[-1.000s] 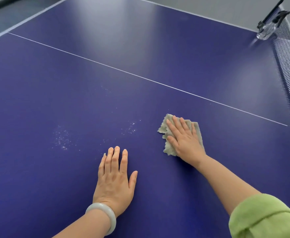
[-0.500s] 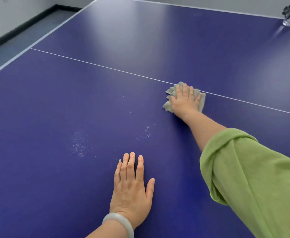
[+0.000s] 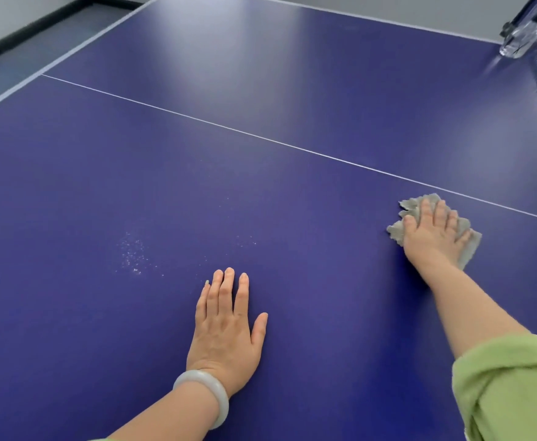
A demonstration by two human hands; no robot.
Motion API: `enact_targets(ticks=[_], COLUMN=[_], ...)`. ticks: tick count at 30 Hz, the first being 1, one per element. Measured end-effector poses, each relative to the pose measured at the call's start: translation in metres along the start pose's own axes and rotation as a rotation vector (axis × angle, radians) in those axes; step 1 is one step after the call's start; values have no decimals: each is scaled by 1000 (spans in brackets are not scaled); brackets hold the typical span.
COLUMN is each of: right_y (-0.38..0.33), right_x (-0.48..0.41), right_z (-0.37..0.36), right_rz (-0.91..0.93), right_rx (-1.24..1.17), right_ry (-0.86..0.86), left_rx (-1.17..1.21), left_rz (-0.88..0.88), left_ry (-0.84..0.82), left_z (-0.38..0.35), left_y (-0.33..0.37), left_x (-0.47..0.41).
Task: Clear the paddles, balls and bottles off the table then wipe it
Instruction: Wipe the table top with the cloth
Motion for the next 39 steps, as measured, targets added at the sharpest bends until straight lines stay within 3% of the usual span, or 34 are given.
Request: enact_targets(ticks=[3,8,11,13,17,20,27,33,39], right_y=[-33,-176,-168,-115,32,60,-63,-73,-71], right_x=[32,121,140,118,86,129,284,287,287], right_z=[-19,-83,-90,-75,-38,-47,-138,-146,-144], right_rz=[-31,537,734,639,142,-9,160,143,108], right_rx=[-19,184,288,255,67,16,39,92,104], right_ry=[45,-69,-119,-76,-10,85,120,126,175], left_rx=[-15,-32,-17,-9,3,16,43,160,512], left_rz=[5,19,23,23,19,14,-23,-70,-280], left_ry=[-8,5,20,29,15,4,-21,-73,-33], left_z=[-1,-1,0,0,-1,-2,2,9,31], left_y=[1,-1,-1,-1,0,0,3,2,-41], left_x=[0,1,1,1,1,1,2,6,30])
Point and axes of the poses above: each hand's wrist, its own x-axis away from the middle knuckle, its own z-axis out of the back of the hand, y = z × x, the point moved 9 cm from there along -x, towards the middle knuckle, and after that the axes turned 12 degrees about -y, right-handed, at the moved point
